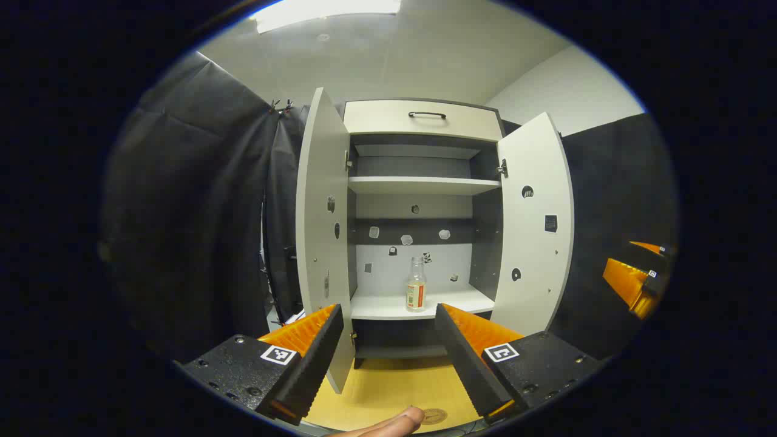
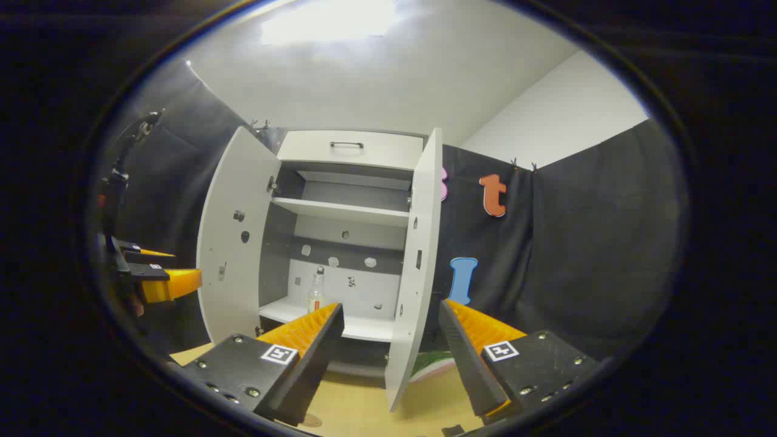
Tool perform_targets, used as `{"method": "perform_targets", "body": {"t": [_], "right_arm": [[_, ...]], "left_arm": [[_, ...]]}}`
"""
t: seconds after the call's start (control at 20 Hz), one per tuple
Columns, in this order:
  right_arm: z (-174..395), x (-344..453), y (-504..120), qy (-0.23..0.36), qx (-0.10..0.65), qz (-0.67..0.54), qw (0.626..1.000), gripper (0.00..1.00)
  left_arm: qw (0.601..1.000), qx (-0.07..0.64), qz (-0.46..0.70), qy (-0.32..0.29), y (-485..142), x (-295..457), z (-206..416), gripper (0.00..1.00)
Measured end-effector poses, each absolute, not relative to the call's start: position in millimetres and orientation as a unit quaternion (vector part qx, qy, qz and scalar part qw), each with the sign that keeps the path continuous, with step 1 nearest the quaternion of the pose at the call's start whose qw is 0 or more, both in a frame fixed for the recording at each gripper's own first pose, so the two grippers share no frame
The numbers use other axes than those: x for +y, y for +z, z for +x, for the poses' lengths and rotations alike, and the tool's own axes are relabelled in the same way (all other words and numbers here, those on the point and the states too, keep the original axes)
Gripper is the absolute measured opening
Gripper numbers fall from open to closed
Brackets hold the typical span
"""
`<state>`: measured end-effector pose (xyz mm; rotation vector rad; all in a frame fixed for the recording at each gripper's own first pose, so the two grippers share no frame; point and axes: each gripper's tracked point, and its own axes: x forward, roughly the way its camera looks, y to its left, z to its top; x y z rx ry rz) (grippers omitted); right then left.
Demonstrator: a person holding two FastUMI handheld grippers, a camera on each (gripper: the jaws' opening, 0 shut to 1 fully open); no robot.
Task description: Grasp the bottle in the cabinet with the left hand and place it on the coaster, then close the right door with the right hand and the left door with the left hand.
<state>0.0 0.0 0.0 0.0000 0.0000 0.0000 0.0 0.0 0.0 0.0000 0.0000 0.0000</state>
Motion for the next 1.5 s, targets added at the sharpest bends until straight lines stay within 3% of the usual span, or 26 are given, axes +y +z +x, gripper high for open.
{"method": "perform_targets", "body": {"t": [0.6,1.5], "right_arm": [[68.8,18.7,-1.6,0.004,-0.01,0.023,1.0,0.96],[119.0,28.0,-19.1,-0.023,-0.007,0.02,1.0,0.96]], "left_arm": [[1.0,-0.003,0.004,-0.011,-5.4,17.8,72.9,0.97],[0.999,0.009,0.003,-0.043,-54.1,4.7,200.0,0.97]]}}
